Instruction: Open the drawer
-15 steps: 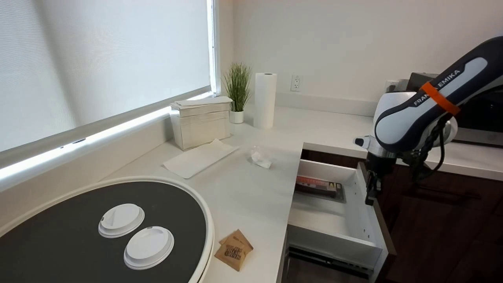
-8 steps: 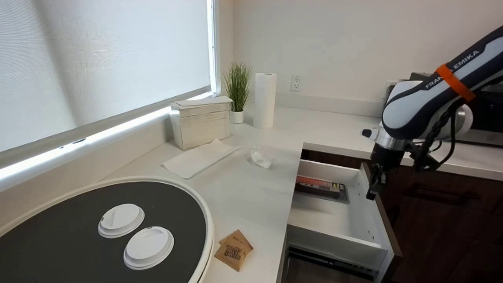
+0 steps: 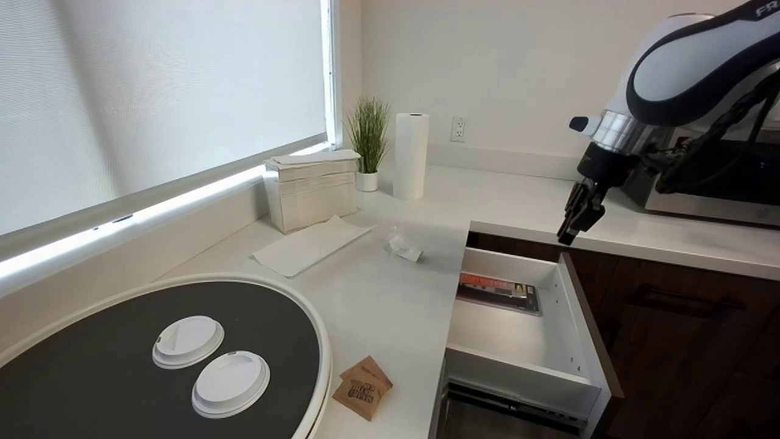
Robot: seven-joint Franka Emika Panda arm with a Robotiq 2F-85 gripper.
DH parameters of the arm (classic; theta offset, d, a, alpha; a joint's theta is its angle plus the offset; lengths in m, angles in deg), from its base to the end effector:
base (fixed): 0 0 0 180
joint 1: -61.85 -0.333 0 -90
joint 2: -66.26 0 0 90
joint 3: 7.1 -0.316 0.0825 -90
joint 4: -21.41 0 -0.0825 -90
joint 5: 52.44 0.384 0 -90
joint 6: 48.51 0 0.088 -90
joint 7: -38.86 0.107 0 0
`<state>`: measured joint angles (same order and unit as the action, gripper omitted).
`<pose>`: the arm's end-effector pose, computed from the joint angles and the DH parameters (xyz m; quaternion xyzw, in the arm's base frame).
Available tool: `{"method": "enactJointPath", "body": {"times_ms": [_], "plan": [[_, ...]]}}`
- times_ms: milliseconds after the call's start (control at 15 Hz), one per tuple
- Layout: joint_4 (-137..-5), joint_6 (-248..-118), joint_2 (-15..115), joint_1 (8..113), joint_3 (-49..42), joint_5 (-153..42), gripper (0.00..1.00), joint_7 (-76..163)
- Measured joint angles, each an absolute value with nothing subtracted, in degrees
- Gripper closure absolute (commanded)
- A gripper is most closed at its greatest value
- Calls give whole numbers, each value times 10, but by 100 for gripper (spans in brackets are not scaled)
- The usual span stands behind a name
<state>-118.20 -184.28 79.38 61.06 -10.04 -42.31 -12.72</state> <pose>0.4695 0.0329 0.4060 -0.9068 -0.4094 -0.0985 0.0227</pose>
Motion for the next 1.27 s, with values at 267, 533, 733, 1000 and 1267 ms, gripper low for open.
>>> {"method": "enactJointPath", "body": {"times_ms": [267,533,733,1000,1267], "plan": [[-1133,-1746,825,592,-102,-487,14,-77],[-1099,-1737,841,584,-103,-500,0,6],[-1090,-1737,860,585,-101,-520,0,72],[-1090,-1737,869,585,-98,-525,0,93],[-1091,-1737,869,585,-98,-525,0,95]]}}
